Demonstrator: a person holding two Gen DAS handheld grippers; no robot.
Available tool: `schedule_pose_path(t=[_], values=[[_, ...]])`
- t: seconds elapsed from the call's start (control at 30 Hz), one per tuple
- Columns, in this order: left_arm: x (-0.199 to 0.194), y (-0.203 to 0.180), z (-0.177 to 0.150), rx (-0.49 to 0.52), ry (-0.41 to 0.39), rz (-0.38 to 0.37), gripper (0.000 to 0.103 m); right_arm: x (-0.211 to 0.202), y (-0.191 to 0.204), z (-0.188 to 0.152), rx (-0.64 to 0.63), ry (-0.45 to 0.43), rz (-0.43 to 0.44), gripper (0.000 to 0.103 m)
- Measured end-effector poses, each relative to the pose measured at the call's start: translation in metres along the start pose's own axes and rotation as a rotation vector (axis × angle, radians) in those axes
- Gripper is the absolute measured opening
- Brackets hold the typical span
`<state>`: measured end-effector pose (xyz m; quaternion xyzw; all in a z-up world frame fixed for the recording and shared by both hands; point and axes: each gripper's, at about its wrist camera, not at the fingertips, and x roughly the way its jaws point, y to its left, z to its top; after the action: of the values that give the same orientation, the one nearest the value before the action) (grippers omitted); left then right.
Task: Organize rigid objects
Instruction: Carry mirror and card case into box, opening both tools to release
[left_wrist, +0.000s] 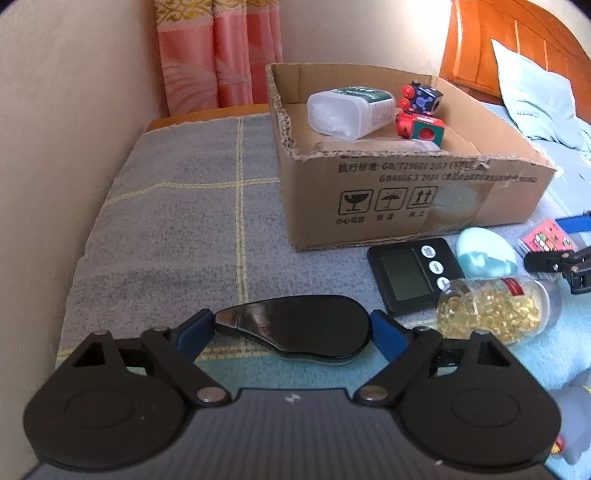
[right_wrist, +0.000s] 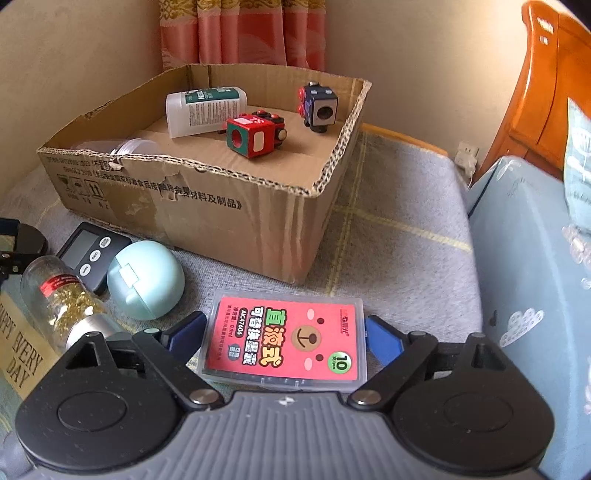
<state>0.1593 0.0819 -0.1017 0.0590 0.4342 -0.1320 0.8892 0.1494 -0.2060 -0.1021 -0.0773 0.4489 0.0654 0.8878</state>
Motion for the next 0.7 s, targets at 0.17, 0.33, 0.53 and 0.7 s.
schedule_pose_path(t=[0.17, 0.33, 0.53, 0.7], values=[[-0.02, 0.0, 0.007, 0.014, -0.021, -0.022, 0.089, -0.015, -0.002, 0.004, -0.028, -0.01, 0.006, 0.094], [-0.049, -0.006, 0.028, 0.062, -0.073, -0.08, 0.089, -0.042, -0.004, 0.014, -0.062, -0.057, 0.031, 0.094], [-0.068, -0.024, 0.079, 0.16, -0.189, -0.118, 0.089, -0.07, -0.003, 0.03, -0.108, -0.117, 0.056, 0.094], [-0.044, -0.039, 0.12, 0.202, -0.21, -0.113, 0.089, -0.08, 0.002, 0.043, -0.148, -0.156, 0.039, 0.094]])
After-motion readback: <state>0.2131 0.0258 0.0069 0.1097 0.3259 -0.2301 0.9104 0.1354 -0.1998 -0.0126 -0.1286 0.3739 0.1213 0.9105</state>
